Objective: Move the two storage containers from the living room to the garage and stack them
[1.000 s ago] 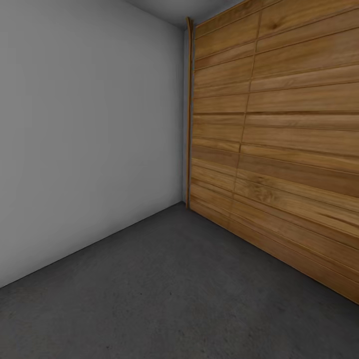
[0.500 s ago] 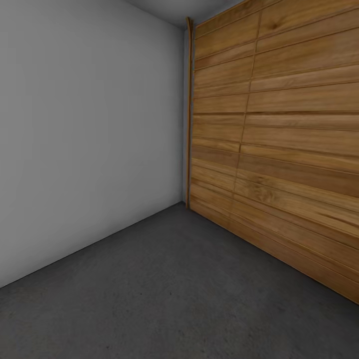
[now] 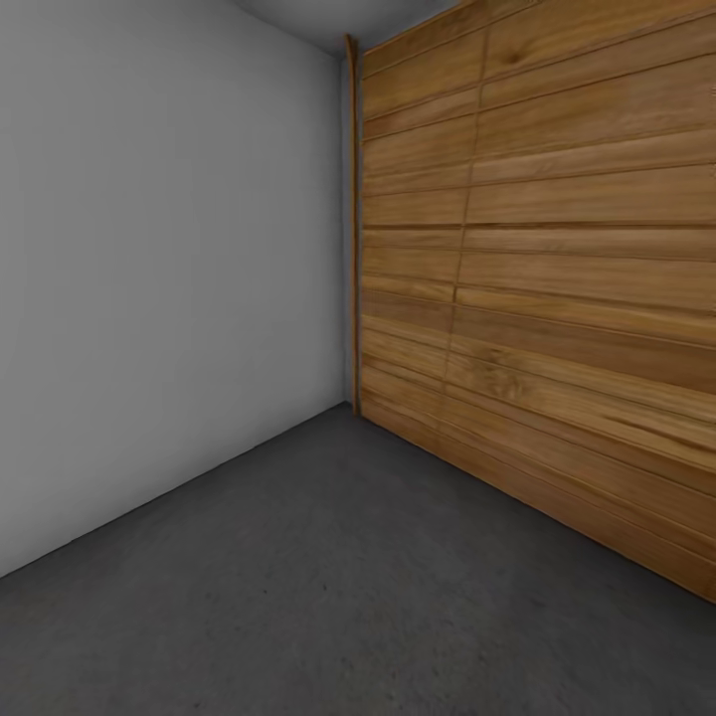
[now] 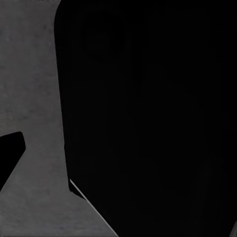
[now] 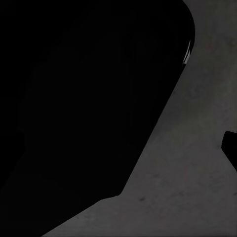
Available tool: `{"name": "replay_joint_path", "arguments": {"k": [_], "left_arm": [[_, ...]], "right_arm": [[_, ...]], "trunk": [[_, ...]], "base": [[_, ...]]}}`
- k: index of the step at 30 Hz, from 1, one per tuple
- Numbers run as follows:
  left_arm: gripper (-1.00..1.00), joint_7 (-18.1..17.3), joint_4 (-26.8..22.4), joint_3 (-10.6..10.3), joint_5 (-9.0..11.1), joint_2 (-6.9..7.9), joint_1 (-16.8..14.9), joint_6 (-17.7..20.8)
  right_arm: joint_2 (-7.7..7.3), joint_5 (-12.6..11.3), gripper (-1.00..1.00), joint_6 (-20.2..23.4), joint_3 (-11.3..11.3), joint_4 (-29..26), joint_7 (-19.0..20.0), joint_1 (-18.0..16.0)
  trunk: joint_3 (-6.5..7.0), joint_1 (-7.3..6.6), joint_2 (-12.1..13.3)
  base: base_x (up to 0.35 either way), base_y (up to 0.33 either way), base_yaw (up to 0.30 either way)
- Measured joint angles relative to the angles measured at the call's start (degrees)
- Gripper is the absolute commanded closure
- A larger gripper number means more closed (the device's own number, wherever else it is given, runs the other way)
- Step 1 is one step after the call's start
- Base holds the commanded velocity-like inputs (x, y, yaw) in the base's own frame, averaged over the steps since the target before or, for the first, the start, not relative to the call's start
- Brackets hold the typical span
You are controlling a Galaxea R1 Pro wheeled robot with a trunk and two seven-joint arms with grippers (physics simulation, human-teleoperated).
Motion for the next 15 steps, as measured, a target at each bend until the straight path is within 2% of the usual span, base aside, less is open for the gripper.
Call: {"name": "replay_joint_path", "arguments": {"k": [15], "left_arm": [[-1.00,-0.03,0.00,0.00,0.06,0.00,0.00,-0.06]], "right_arm": [[0.00,0.00,-1.00,0.02,0.00,0.00,-0.03,0.00]], "trunk": [[0.00,0.00,0.00]], "base": [[0.000,0.000,-0.005]]}}
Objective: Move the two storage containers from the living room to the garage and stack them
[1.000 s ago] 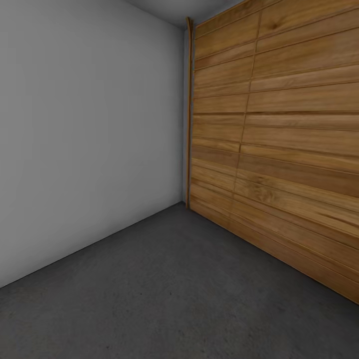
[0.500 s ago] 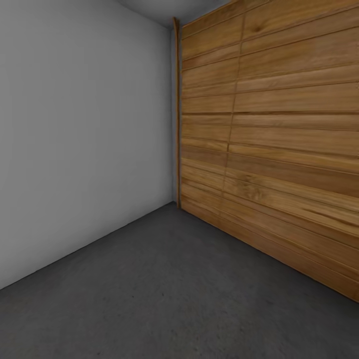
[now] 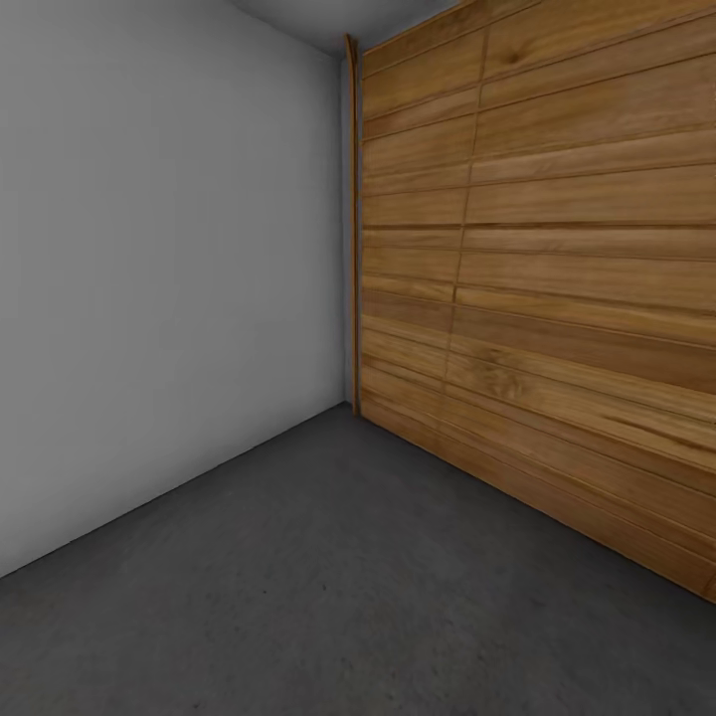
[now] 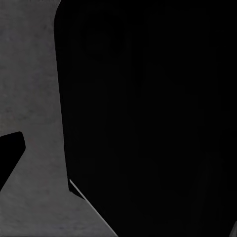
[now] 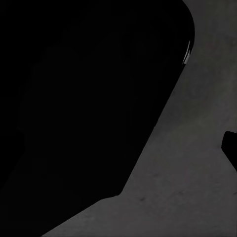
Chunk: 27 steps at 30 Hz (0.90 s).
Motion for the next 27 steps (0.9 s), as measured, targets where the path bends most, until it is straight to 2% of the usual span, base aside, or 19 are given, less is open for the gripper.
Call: {"name": "replay_joint_path", "arguments": {"k": [10,27], "left_arm": [[-1.00,0.00,0.00,0.00,0.01,0.00,0.00,0.04],[-1.00,0.00,0.00,0.00,0.00,0.00,0.00,0.06]], "right_arm": [[0.00,-0.01,-1.00,-0.15,0.00,0.00,-0.07,0.00],[0.02,0.17,-1.00,-0.19,0.01,0.00,-0.08,0.01]], "trunk": [[0.00,0.00,0.00],[0.01,0.00,0.00]], "base": [[0.000,0.000,-0.028],[0.000,0.000,-0.237]]}}
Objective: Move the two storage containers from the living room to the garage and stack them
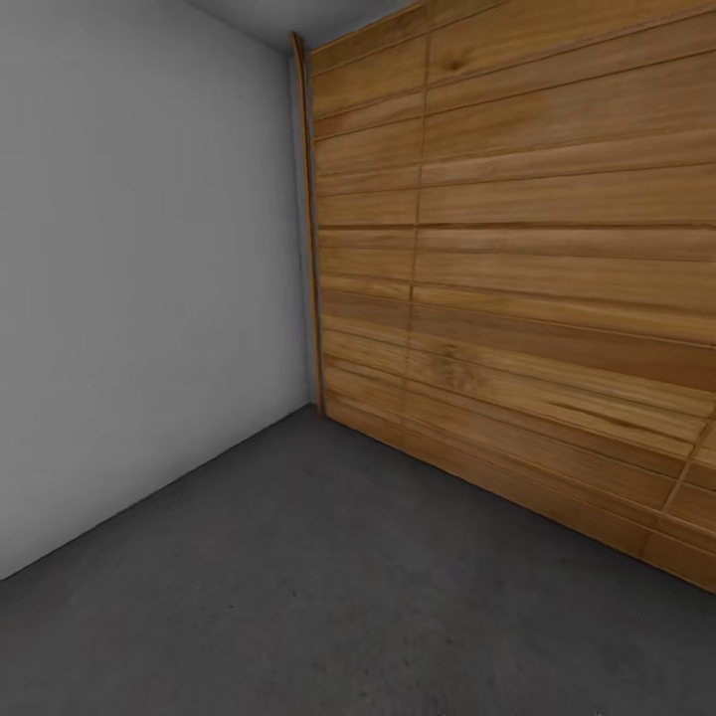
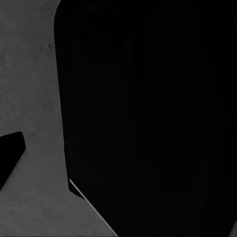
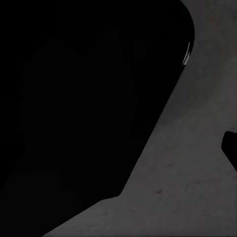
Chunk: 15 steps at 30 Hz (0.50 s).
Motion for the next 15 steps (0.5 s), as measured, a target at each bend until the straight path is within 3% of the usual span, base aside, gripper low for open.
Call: {"name": "replay_joint_path", "arguments": {"k": [15], "left_arm": [[-1.00,0.00,0.00,0.00,0.00,0.00,0.00,-0.02]], "right_arm": [[0.00,0.06,-1.00,-0.03,0.00,0.00,0.00,0.00]], "trunk": [[0.00,0.00,0.00]], "base": [[0.000,0.000,-0.251]]}}
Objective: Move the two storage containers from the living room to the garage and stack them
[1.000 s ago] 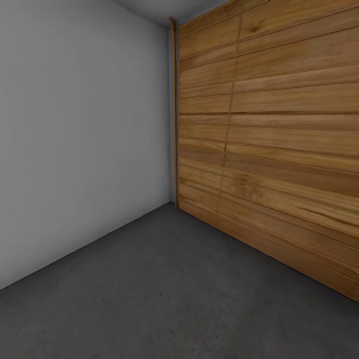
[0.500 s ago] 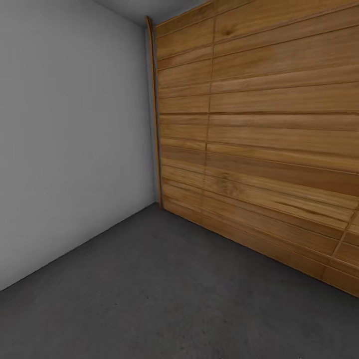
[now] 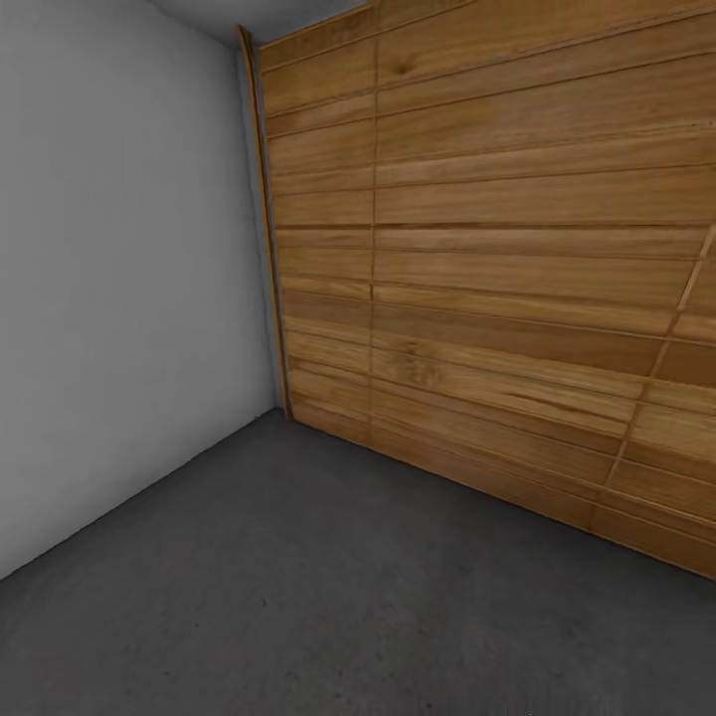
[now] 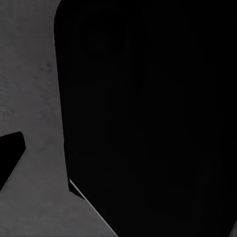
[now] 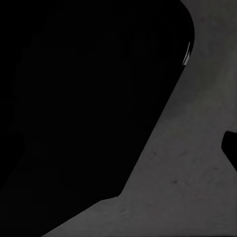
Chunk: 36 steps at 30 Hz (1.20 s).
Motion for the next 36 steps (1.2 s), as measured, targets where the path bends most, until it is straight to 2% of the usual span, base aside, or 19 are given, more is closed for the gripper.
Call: {"name": "replay_joint_path", "arguments": {"k": [36], "left_arm": [[-1.00,0.00,0.00,0.00,-0.11,0.31,0.00,0.01]], "right_arm": [[0.06,0.56,-1.00,-0.02,0.03,0.00,0.00,0.00]], "trunk": [[0.00,0.00,0.00]], "base": [[0.000,0.000,-0.251]]}}
